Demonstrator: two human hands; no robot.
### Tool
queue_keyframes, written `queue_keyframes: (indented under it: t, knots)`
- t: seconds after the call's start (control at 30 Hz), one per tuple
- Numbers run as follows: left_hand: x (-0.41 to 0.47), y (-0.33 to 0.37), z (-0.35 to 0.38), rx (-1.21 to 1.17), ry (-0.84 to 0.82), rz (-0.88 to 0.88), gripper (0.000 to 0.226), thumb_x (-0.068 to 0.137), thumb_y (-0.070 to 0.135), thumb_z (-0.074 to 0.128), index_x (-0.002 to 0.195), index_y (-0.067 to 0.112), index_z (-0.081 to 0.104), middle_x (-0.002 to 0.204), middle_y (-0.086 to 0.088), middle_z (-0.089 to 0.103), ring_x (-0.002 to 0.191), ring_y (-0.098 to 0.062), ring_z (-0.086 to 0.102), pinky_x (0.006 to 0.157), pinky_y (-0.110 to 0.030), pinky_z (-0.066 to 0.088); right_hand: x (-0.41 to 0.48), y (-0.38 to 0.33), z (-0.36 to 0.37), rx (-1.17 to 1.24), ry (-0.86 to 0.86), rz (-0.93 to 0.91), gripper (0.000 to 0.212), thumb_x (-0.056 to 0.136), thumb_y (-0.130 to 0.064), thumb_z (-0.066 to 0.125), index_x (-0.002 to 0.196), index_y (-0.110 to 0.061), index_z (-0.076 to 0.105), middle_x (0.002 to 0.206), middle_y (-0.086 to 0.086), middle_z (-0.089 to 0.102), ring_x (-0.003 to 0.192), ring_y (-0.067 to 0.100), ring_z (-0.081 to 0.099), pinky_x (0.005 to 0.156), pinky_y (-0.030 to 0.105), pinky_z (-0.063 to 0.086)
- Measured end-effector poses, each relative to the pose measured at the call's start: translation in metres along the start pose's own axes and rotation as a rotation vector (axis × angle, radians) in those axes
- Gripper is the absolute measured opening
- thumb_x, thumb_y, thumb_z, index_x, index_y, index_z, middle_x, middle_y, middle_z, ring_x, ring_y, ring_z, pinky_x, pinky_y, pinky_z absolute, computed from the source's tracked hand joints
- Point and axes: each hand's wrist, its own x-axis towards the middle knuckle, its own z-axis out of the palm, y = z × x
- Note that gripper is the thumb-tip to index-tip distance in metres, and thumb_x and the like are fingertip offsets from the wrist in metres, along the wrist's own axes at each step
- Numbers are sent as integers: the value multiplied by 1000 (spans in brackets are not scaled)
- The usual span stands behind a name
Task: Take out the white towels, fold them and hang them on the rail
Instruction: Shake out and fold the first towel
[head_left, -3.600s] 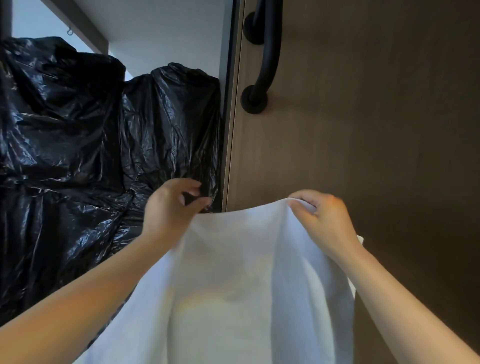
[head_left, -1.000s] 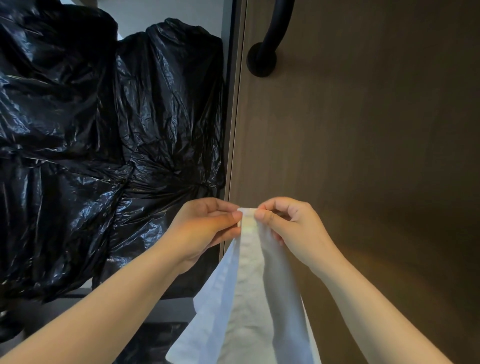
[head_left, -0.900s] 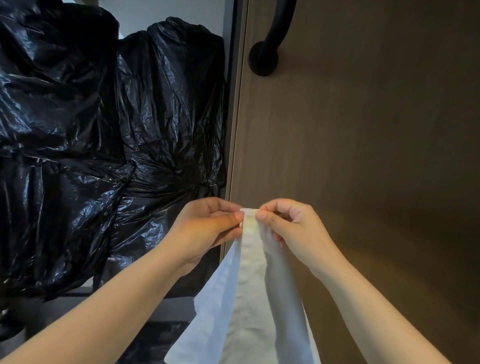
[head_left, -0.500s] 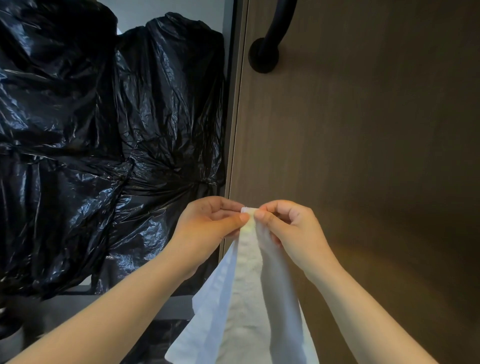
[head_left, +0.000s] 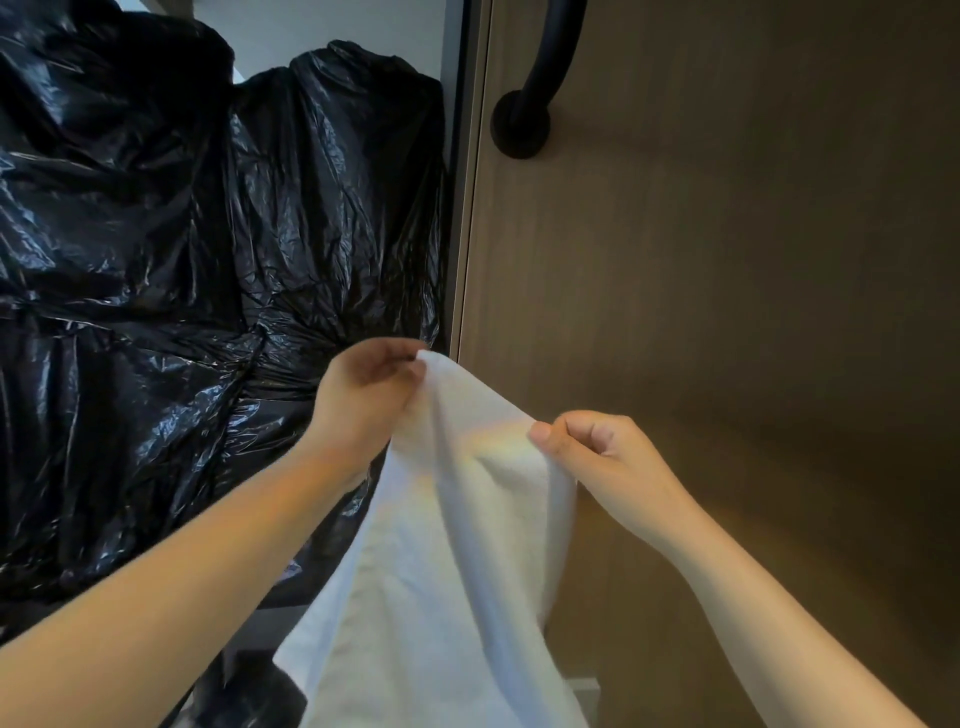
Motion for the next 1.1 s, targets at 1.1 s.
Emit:
queue_keyframes:
  t: [1.1]
  knots:
    - [73,-36,-38,529,302,98,28,95,9,45,113,18,66,91,-1,63,67,-5,49,51,-24,34,15,33,-92,-982,116,-174,46,96,-46,45,53,-28,39,46,-10,42,42,6,43,44,21,25]
